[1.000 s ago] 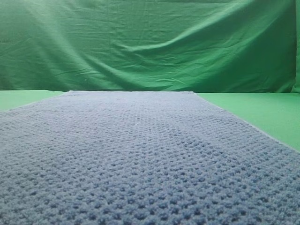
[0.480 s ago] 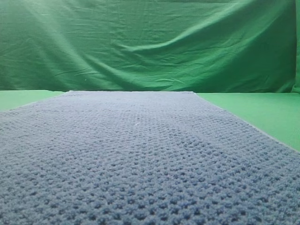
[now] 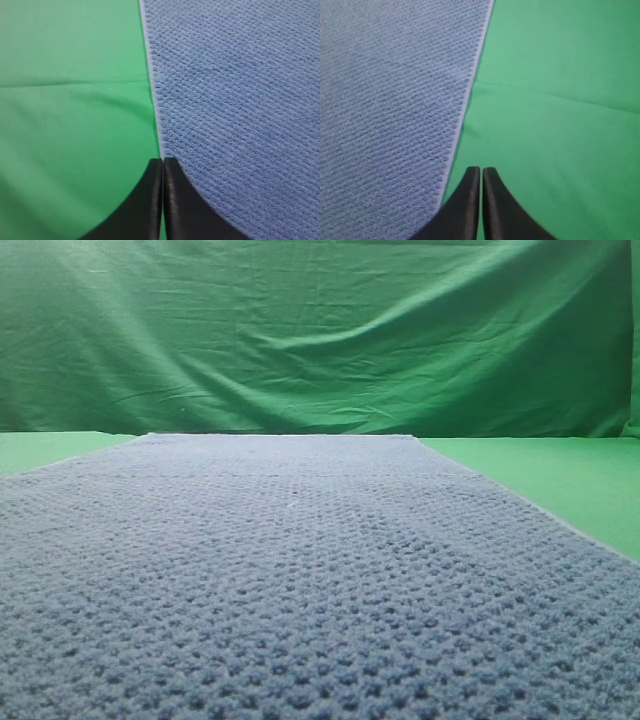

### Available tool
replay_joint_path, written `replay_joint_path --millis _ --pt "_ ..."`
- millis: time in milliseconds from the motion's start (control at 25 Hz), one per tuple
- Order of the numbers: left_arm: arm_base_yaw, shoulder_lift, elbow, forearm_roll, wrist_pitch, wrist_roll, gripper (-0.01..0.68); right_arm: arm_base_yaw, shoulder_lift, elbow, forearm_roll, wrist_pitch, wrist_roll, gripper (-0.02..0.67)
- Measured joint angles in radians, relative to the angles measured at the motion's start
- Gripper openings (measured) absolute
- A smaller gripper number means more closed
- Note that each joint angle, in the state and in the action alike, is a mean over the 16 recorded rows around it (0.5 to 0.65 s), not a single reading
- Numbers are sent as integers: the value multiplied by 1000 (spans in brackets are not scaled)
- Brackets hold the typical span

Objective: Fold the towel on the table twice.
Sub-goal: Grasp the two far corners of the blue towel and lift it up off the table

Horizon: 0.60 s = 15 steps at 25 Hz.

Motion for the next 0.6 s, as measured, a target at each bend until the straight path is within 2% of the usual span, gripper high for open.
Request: replay_joint_path --millis 360,480,600 --pt "-2 336 -137 -1 -23 80 0 47 375 -194 4 9 8 20" --pt "-2 427 -180 -10 -37 111 3 50 483 -254 4 2 8 63" --pt "-2 503 -217 -26 -54 137 28 50 575 -304 5 -8 9 142"
